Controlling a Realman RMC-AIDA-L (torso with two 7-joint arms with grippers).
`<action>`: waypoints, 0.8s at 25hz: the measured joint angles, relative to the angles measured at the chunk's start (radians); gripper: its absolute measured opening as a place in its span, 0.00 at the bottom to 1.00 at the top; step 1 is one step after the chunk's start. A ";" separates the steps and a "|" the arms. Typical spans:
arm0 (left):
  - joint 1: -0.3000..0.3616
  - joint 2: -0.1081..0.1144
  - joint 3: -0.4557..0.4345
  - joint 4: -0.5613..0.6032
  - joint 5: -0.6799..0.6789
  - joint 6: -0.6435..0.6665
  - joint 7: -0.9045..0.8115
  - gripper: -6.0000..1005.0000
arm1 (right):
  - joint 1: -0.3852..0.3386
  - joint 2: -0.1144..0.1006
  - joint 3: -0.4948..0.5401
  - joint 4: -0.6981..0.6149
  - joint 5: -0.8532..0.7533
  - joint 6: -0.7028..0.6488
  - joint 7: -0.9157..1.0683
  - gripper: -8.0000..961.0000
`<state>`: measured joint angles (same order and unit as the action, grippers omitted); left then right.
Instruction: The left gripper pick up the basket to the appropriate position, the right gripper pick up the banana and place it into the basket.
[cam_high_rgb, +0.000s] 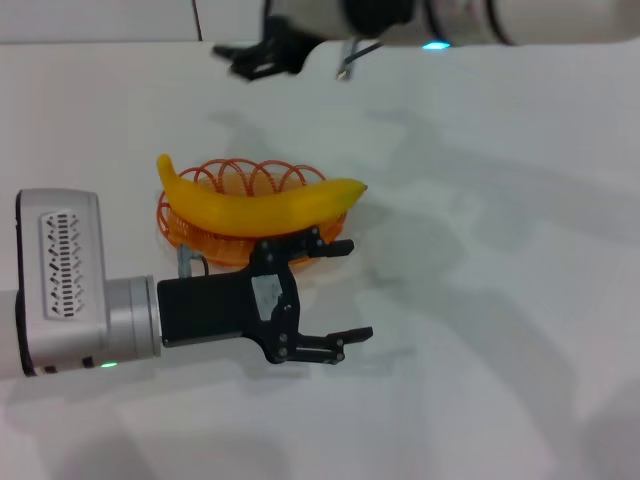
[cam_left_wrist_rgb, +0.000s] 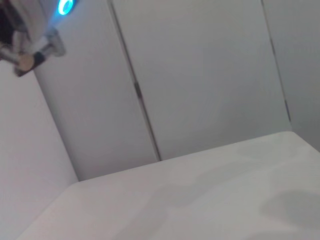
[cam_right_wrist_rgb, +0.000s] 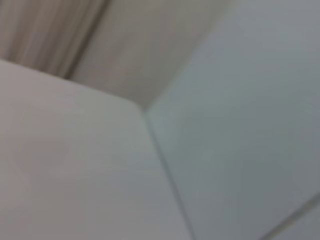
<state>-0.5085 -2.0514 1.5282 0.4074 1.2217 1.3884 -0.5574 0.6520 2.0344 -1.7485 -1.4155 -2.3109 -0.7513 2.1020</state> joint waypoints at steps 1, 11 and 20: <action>0.001 0.001 0.001 0.000 -0.007 0.000 0.000 0.89 | -0.021 0.000 0.016 -0.012 0.004 0.010 -0.002 0.92; 0.022 0.002 -0.002 0.001 -0.054 0.000 0.012 0.89 | -0.222 -0.004 0.189 -0.027 0.366 0.029 -0.268 0.92; 0.086 0.002 0.004 0.002 -0.256 0.049 0.128 0.89 | -0.369 -0.004 0.290 0.016 0.743 0.006 -0.567 0.92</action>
<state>-0.4226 -2.0499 1.5323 0.4094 0.9659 1.4369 -0.4296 0.2830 2.0309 -1.4585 -1.3996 -1.5679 -0.7455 1.5354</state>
